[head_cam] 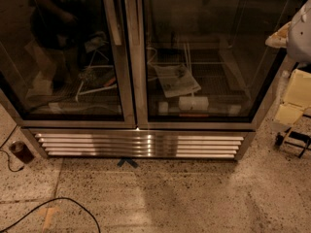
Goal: Pick orange can from middle drawer and place on counter
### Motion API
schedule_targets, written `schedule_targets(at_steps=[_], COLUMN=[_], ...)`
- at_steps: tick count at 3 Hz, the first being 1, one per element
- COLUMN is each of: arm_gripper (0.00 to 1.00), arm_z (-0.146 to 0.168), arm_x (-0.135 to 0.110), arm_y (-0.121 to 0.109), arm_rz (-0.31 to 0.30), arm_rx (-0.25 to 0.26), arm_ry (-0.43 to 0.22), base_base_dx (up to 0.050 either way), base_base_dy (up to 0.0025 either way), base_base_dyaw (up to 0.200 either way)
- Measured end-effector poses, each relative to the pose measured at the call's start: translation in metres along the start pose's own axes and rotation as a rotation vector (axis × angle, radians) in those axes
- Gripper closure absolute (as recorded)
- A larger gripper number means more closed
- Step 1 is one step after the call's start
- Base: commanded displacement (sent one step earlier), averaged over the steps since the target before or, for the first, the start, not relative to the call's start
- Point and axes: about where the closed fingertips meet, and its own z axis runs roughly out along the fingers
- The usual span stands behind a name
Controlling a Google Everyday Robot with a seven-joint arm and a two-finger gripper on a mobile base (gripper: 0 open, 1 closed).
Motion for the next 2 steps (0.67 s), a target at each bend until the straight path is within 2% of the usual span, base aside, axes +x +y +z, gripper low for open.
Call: schedule_targets(at_steps=[1,2], arm_gripper=[0.0,0.0], arm_z=[-0.0002,-0.0002], arm_x=[-0.0001,-0.0001], arm_y=[-0.0001,-0.0001], arm_rz=[0.0,0.0], arm_rx=[0.001,0.001], arm_ry=[0.0,0.0], base_base_dx=[-0.049,0.0], base_base_dy=[-0.0001,0.0], base_base_dyaw=[0.001,0.0])
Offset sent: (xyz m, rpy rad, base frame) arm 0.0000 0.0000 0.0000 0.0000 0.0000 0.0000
